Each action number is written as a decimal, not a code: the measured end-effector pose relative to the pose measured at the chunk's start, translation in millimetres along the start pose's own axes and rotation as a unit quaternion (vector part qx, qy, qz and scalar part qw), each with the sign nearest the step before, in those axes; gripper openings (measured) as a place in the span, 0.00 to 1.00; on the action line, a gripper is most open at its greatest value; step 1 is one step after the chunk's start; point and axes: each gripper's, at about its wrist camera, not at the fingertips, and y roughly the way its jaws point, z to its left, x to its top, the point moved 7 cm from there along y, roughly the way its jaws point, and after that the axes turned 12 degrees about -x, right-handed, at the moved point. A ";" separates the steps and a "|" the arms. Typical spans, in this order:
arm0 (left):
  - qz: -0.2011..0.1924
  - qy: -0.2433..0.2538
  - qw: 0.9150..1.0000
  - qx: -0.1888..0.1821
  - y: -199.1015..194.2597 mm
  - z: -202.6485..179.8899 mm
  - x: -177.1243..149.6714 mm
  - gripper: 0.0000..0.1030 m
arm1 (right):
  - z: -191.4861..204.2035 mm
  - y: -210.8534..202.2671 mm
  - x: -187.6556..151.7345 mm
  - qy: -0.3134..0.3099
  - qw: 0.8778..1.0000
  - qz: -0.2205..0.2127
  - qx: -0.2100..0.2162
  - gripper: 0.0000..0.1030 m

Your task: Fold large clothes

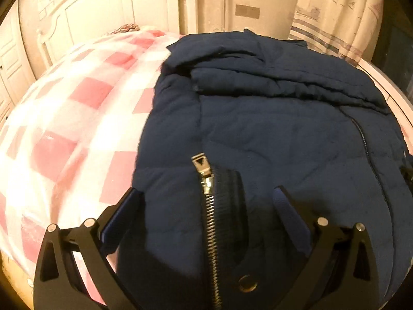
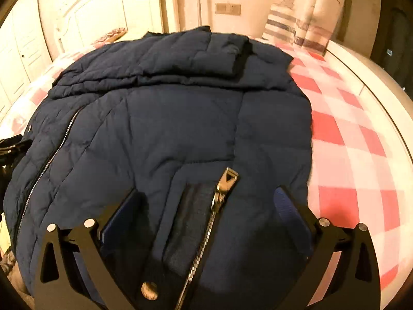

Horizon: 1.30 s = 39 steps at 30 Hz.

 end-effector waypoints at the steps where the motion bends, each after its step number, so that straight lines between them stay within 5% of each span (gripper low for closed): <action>1: -0.006 0.001 1.000 0.008 -5.7 -0.1 -0.1 0.98 | 0.0 -4.3 0.7 0.003 1.000 0.001 -0.005 0.95; 5: -0.042 0.032 0.999 -0.011 -38.7 -24.6 -2.6 0.98 | 18.5 -50.4 1.8 -0.005 0.998 -0.056 0.032 0.95; 9: -0.035 0.117 0.992 -0.031 -50.2 -80.2 -23.7 0.98 | 71.1 -76.8 -25.1 -0.095 0.990 -0.086 0.058 0.95; 11: -0.012 0.167 0.986 -0.019 -37.0 -101.5 -43.8 0.98 | 99.5 -65.9 -45.7 -0.149 0.984 -0.075 0.054 0.95; 14: -0.048 0.191 0.980 0.024 -37.7 -106.8 -56.3 0.98 | 99.2 -56.6 -49.8 -0.120 0.989 -0.068 0.056 0.96; 16: -0.036 0.193 0.980 0.017 -43.0 -105.7 -56.5 0.98 | 95.6 -58.4 -46.5 -0.124 0.990 -0.042 0.060 0.95; 18: -0.048 0.190 0.981 0.008 -59.9 -103.5 -54.8 0.98 | 86.8 -77.5 -38.3 -0.113 0.990 -0.072 0.041 0.95; 21: -0.057 0.211 0.976 -0.009 -72.8 -103.8 -65.9 0.98 | 86.5 -92.4 -42.3 -0.114 0.986 -0.099 0.072 0.95; 23: -0.032 0.226 0.974 0.003 -60.3 -103.3 -81.9 0.98 | 94.2 -71.4 -58.1 -0.137 0.986 -0.055 0.073 0.96; 31: -0.054 0.174 0.983 -0.038 -76.9 -82.3 -76.3 0.98 | 77.7 -77.1 -66.3 -0.126 0.986 -0.098 0.046 0.95; 34: -0.076 0.151 0.986 -0.007 -94.5 -52.2 -82.8 0.98 | 47.6 -93.0 -73.0 -0.083 0.989 -0.117 0.048 0.95; 39: -0.060 0.070 0.996 -0.018 -108.2 7.0 -110.4 0.98 | -0.1 -84.3 -117.3 -0.029 0.995 -0.083 0.057 0.95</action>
